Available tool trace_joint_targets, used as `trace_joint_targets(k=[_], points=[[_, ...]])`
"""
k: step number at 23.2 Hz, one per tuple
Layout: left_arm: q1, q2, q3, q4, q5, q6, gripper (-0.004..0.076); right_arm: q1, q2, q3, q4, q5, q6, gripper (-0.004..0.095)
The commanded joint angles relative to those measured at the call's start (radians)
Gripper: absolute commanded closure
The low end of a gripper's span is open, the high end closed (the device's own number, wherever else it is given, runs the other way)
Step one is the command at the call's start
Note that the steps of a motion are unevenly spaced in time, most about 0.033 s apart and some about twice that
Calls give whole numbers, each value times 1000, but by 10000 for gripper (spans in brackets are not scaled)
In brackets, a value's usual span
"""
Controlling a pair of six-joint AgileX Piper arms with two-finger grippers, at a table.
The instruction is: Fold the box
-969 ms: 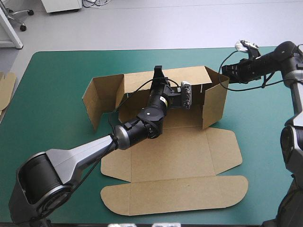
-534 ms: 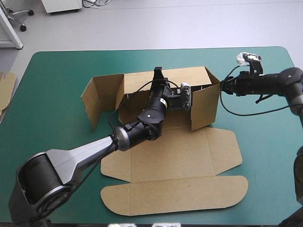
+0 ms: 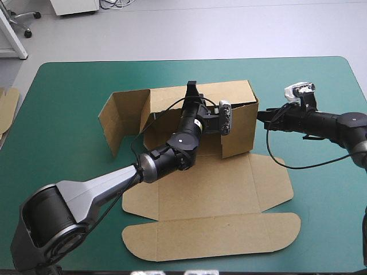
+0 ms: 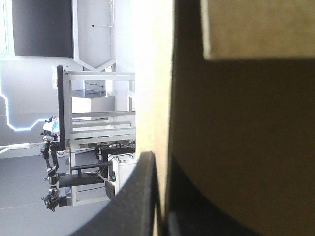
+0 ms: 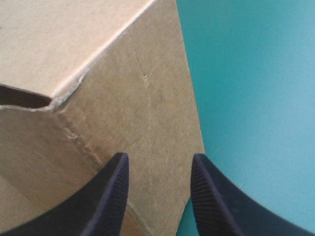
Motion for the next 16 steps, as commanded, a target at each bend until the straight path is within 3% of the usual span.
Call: trace_joint_targets(k=[1, 10, 16], points=[[-2, -29, -4, -54, 42, -30, 738, -2, -45, -20, 55, 58, -36, 532], [-2, -29, -4, -55, 42, -53, 738, 0, -45, -19, 49, 112, -69, 532], [-2, -29, -4, -24, 46, -61, 738, 0, -45, -19, -16, 164, -16, 532]])
